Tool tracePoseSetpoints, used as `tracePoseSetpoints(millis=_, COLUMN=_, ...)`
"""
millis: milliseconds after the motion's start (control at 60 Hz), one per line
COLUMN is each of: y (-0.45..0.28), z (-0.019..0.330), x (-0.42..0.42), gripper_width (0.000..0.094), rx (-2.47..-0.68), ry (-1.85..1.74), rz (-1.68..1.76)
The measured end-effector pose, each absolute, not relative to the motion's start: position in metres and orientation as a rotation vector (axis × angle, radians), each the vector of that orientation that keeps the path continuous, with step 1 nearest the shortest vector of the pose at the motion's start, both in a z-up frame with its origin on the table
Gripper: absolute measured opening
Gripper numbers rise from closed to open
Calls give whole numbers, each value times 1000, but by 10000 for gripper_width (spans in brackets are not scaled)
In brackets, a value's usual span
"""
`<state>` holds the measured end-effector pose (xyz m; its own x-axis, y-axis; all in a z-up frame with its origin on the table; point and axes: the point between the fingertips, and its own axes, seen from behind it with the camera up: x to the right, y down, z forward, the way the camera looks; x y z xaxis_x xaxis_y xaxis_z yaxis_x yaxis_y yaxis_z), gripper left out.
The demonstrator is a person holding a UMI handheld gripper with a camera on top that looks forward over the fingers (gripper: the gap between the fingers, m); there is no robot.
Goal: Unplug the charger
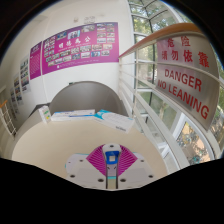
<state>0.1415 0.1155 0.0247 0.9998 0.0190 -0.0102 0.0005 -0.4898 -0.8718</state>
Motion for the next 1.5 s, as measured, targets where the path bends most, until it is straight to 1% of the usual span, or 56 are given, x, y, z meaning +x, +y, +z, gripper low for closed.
tracePoseSetpoints(millis=33, y=118, z=48, x=142, gripper_width=99, rx=-2026, ry=-5, rz=27)
tracePoseSetpoints(millis=50, y=122, z=68, x=142, gripper_width=100, rx=-1978, ry=-8, rz=22)
tracePoseSetpoints(millis=100, y=131, z=140, x=137, gripper_width=100, rx=-1820, ry=-54, rz=-7)
tracePoseSetpoints(millis=133, y=143, z=187, x=131, gripper_width=100, rx=-1745, ry=-68, rz=-4)
tracePoseSetpoints(millis=183, y=142, z=249, x=127, gripper_width=100, rx=-1664, ry=-62, rz=45)
tracePoseSetpoints(millis=217, y=140, z=284, x=128, gripper_width=99, rx=-1622, ry=-41, rz=80)
tracePoseSetpoints(millis=267, y=135, z=322, x=136, gripper_width=101, rx=-1578, ry=-15, rz=112)
tracePoseSetpoints(millis=300, y=131, z=339, x=144, gripper_width=101, rx=-1569, ry=1, rz=117)
tracePoseSetpoints(millis=317, y=129, z=342, x=150, gripper_width=101, rx=-1568, ry=9, rz=114)
tracePoseSetpoints(millis=367, y=124, z=337, x=170, gripper_width=102, rx=-1593, ry=25, rz=97)
tracePoseSetpoints(millis=383, y=120, z=322, x=174, gripper_width=102, rx=-1602, ry=26, rz=92)
tracePoseSetpoints(millis=417, y=120, z=304, x=184, gripper_width=103, rx=-1661, ry=31, rz=89)
tracePoseSetpoints(millis=467, y=113, z=256, x=197, gripper_width=105, rx=-1775, ry=42, rz=77)
tracePoseSetpoints(millis=500, y=96, z=203, x=200, gripper_width=106, rx=-1860, ry=40, rz=69)
tracePoseSetpoints(millis=517, y=92, z=196, x=200, gripper_width=106, rx=-1908, ry=40, rz=64)
tracePoseSetpoints(millis=617, y=52, z=96, x=205, gripper_width=118, rx=-2123, ry=38, rz=55)
tracePoseSetpoints(millis=733, y=23, z=34, x=200, gripper_width=166, rx=-2262, ry=11, rz=72)
tracePoseSetpoints(millis=783, y=17, z=17, x=199, gripper_width=193, rx=-2297, ry=18, rz=79)
tracePoseSetpoints(millis=850, y=13, z=3, x=196, gripper_width=218, rx=-2328, ry=36, rz=97)
tracePoseSetpoints(millis=917, y=16, z=0, x=198, gripper_width=268, rx=-2330, ry=50, rz=102)
tracePoseSetpoints(millis=967, y=19, z=3, x=199, gripper_width=346, rx=-2305, ry=53, rz=86)
tracePoseSetpoints(millis=1017, y=21, z=9, x=200, gripper_width=484, rx=-2281, ry=44, rz=72)
tracePoseSetpoints(millis=1100, y=23, z=24, x=199, gripper_width=789, rx=-2245, ry=26, rz=62)
tracePoseSetpoints(millis=1117, y=22, z=28, x=199, gripper_width=841, rx=-2239, ry=23, rz=60)
tracePoseSetpoints(millis=1133, y=22, z=32, x=200, gripper_width=872, rx=-2235, ry=19, rz=56)
tracePoseSetpoints(millis=1183, y=17, z=44, x=199, gripper_width=850, rx=-2213, ry=4, rz=35)
tracePoseSetpoints(millis=1300, y=-3, z=81, x=196, gripper_width=857, rx=-2150, ry=-34, rz=-21)
tracePoseSetpoints(millis=1500, y=-73, z=151, x=175, gripper_width=856, rx=-2067, ry=-34, rz=-45)
